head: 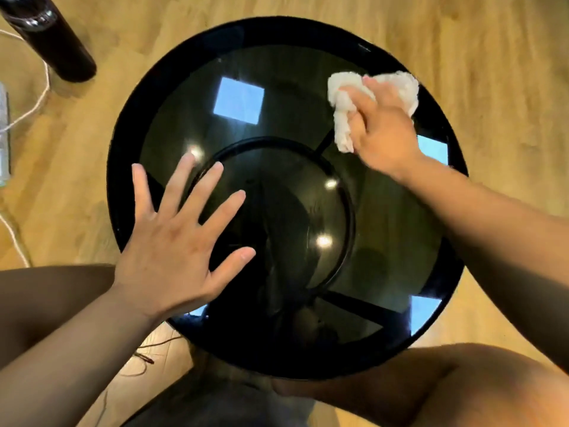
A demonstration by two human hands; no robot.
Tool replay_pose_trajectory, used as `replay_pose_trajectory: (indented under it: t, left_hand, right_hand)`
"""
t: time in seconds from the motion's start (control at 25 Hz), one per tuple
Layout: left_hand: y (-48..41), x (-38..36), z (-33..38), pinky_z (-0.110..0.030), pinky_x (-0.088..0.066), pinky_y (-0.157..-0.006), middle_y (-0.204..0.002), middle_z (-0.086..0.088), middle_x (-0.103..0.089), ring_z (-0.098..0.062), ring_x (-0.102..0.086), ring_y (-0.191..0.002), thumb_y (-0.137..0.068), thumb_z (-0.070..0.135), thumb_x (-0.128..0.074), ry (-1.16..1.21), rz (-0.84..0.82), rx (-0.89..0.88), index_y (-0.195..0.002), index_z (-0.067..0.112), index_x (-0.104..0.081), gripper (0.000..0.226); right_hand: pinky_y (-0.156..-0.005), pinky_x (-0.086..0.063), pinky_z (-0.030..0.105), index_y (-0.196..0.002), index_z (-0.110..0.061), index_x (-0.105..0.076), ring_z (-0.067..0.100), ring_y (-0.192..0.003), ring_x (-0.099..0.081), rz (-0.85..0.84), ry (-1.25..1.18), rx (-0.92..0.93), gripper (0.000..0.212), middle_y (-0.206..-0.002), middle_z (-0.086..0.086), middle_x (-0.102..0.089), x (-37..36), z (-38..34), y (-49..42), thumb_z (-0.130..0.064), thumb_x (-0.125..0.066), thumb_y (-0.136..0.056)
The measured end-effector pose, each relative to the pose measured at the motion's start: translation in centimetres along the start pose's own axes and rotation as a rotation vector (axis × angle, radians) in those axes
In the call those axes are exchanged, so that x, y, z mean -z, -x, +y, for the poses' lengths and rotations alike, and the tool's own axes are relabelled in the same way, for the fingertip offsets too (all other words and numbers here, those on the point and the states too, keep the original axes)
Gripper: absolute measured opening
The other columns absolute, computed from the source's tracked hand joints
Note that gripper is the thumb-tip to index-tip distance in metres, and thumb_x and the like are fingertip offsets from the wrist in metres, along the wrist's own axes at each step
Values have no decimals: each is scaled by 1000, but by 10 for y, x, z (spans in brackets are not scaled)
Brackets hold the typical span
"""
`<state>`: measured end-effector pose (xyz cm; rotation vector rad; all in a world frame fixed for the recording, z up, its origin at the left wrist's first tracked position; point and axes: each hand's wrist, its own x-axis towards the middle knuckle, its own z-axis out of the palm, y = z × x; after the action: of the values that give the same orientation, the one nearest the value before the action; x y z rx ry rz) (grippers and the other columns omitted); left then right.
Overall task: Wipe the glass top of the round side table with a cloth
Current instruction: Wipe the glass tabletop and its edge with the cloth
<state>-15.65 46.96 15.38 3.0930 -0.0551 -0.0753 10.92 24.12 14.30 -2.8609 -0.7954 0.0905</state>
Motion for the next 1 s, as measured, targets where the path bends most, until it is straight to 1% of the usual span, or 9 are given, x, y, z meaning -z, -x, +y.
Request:
replay_pose_trajectory:
  t: [0.12,0.28,0.48,0.56,0.64,0.72,0.8,0.92,1.0]
  left_hand:
    - [-3,-1,-1,-74,-7,-111,-157,-17,-32,-40,-14,-150,-89,68,-31,5,-13,2,-143,20,-47,74]
    - [-5,-1,-1,-74,-7,-112,-156,-17,-34,-39,-18,-149,-88,65,-36,25,9,9,-141,18,-51,72]
    - [-6,0,-1,-73,-10,-111,-153,-20,-38,-42,-24,-146,-91,61,-33,0,29,22,-140,15,-51,69]
    - [-4,2,0,-72,-8,-112,-153,-19,-37,-41,-22,-147,-92,62,-31,-4,29,36,-141,15,-48,70]
    - [-4,1,1,-71,-6,-113,-155,-18,-35,-39,-19,-149,-92,63,-26,-6,25,59,-143,17,-45,71]
    - [-5,0,2,-71,-5,-114,-156,-16,-33,-37,-17,-150,-93,64,-20,-4,35,66,-144,19,-42,72]
    - [-4,0,1,-70,-4,-114,-157,-15,-31,-36,-15,-150,-93,65,-16,-1,41,64,-145,20,-38,73]
    - [-3,1,1,-70,-4,-114,-158,-15,-30,-35,-14,-150,-93,65,-16,28,64,78,-146,20,-35,73]
    - [-3,1,2,-69,-4,-115,-158,-14,-30,-33,-14,-151,-93,65,-17,61,82,92,-146,19,-34,72]
  right_hand:
    - [-112,-29,50,-145,-28,-41,39,-140,-33,24,34,15,54,-154,17,-35,2,-6,-96,-42,-22,-96]
    - [-109,-31,51,-144,-28,-40,37,-135,-37,36,52,35,48,-150,16,-39,4,-3,-108,-35,-27,-98]
    - [-106,-37,48,-130,-19,-52,37,-130,-44,71,45,-80,48,-143,17,-47,21,49,-24,-39,-26,-95]
    - [-105,-38,45,-131,-17,-51,37,-131,-43,58,43,-174,44,-143,18,-47,26,66,31,-36,-30,-98]
    - [-109,-35,45,-134,-19,-50,34,-136,-39,47,31,-281,48,-146,16,-45,22,64,86,-39,-28,-96]
    - [-109,-33,48,-135,-21,-52,36,-134,-39,70,38,-388,55,-144,15,-48,17,40,143,-44,-27,-92]
    - [-103,-37,50,-131,-21,-58,39,-124,-44,69,47,-426,57,-134,15,-56,13,3,198,-46,-30,-88]
    - [-98,-40,51,-131,-23,-60,36,-115,-50,59,-12,-373,51,-125,12,-59,5,-79,273,-41,-39,-88]
    - [-101,-41,52,-133,-25,-58,33,-122,-49,42,-122,-291,47,-132,10,-56,-10,-148,293,-38,-42,-91]
